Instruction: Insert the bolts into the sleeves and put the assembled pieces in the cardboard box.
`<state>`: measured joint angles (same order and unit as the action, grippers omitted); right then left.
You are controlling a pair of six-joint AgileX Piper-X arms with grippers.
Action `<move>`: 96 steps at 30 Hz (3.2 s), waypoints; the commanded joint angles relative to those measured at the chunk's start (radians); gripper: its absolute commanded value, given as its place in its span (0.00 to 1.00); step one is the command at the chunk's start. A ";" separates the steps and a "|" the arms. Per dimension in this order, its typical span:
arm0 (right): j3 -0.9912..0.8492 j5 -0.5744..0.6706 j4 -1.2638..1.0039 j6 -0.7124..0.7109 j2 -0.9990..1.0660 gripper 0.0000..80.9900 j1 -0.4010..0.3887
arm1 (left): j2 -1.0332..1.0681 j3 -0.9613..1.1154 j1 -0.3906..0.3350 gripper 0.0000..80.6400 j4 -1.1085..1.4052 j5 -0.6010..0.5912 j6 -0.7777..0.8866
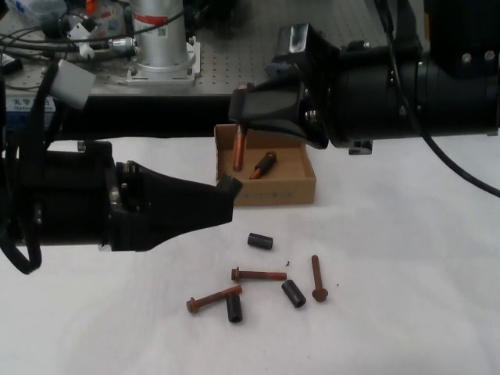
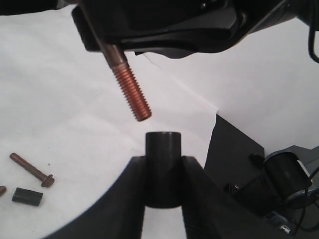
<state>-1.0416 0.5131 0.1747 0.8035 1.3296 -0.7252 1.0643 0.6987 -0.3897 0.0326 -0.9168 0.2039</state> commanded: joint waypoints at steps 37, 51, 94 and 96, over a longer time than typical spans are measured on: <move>-0.009 -0.025 -0.008 -0.012 -0.050 0.04 -0.058 | -0.012 0.008 -0.002 0.01 0.178 0.218 0.090; -0.009 -0.025 -0.002 -0.008 -0.052 0.04 -0.076 | -0.012 0.008 -0.002 0.01 0.190 0.243 0.111; -0.009 0.089 0.051 -0.169 -0.077 0.04 -0.080 | -0.012 0.008 -0.002 0.01 0.350 0.251 0.179; -0.009 0.089 0.051 -0.169 -0.077 0.03 -0.080 | -0.012 0.008 -0.002 0.01 0.350 0.251 0.179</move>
<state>-1.0495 0.4897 0.1818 0.6348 1.2701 -0.7891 1.0606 0.6914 -0.4002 0.3150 -0.7429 0.3737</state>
